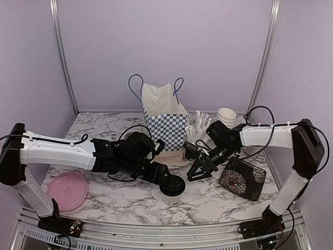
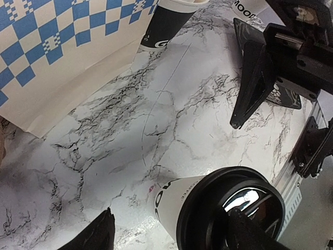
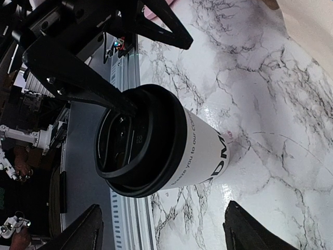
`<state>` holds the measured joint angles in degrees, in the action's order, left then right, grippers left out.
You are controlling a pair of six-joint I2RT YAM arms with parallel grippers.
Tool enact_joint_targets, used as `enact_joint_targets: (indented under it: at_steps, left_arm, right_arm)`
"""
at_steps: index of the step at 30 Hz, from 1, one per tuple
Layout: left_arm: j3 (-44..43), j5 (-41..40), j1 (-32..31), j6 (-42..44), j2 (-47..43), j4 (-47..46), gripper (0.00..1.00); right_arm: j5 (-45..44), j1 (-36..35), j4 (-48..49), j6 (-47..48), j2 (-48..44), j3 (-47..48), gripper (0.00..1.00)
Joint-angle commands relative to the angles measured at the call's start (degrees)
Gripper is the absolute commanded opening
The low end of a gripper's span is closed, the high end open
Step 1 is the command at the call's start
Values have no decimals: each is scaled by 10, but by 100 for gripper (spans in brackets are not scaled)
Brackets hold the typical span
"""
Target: Pack the takeout coffee
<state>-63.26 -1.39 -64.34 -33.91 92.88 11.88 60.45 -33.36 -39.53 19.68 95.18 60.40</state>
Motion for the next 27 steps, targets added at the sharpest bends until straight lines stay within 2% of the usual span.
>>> enact_joint_targets:
  at_steps: [1,11,21,27]
  left_arm:
    - [15,8,1,2,-20,8,75]
    - [22,2,1,10,-65,8,77]
    - [44,22,0,-6,-68,9,76]
    - [62,17,0,-15,-92,14,76]
  right_arm:
    - [-12,-18,0,-6,6,15,78]
    - [-27,-35,-4,-1,18,27,76]
    - [-42,-52,-23,13,56,79,62]
    - [-31,-55,-39,19,92,126,57]
